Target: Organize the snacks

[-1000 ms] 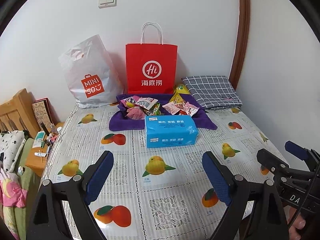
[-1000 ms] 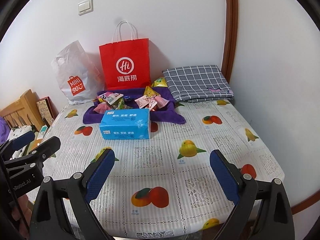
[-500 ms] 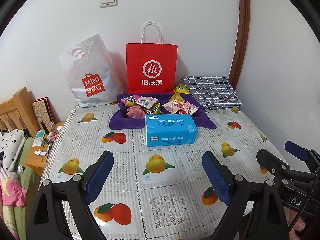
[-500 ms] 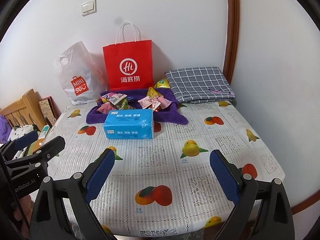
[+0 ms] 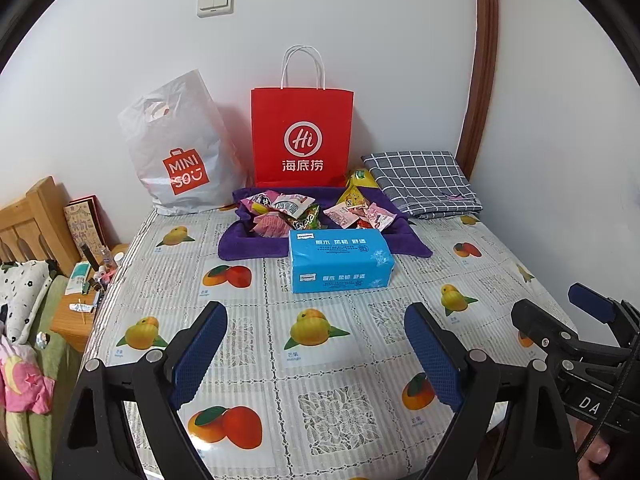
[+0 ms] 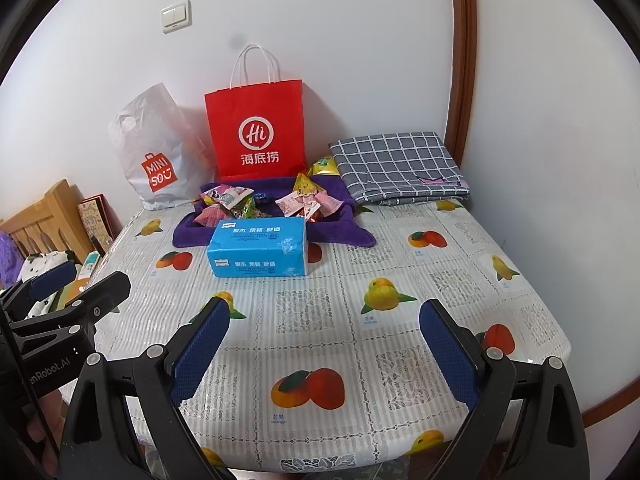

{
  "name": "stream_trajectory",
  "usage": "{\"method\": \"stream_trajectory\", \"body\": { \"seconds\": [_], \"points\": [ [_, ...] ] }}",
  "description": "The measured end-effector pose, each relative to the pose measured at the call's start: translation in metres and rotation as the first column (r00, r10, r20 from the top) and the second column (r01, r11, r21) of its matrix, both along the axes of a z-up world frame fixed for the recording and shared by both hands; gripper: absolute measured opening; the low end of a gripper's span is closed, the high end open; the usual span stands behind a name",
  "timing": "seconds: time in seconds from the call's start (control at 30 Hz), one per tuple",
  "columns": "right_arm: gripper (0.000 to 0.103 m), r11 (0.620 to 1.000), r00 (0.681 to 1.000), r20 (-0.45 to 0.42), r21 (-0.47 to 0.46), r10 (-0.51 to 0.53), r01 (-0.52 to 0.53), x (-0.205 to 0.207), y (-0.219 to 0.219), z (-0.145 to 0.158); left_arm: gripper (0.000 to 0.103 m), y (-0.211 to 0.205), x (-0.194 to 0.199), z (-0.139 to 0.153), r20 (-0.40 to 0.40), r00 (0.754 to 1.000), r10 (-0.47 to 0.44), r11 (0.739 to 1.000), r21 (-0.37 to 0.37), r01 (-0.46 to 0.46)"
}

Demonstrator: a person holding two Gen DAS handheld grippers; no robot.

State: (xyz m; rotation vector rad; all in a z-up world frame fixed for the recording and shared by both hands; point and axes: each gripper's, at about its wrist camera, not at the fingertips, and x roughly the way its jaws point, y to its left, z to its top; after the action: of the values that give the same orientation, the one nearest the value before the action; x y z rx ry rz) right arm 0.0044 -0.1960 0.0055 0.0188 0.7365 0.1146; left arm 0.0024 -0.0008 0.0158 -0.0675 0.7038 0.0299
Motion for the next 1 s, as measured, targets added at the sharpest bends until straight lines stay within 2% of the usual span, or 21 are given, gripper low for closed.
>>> {"method": "stream_trajectory", "body": {
  "seconds": [1.0],
  "points": [
    [0.095, 1.0, 1.0, -0.002, 0.008, -0.003, 0.003, 0.0007, -0.0013, -0.0002, 0.09, -0.001, 0.0003, 0.0011, 0.0, 1.0, -0.001, 1.0, 0.002, 0.001]
  ]
}}
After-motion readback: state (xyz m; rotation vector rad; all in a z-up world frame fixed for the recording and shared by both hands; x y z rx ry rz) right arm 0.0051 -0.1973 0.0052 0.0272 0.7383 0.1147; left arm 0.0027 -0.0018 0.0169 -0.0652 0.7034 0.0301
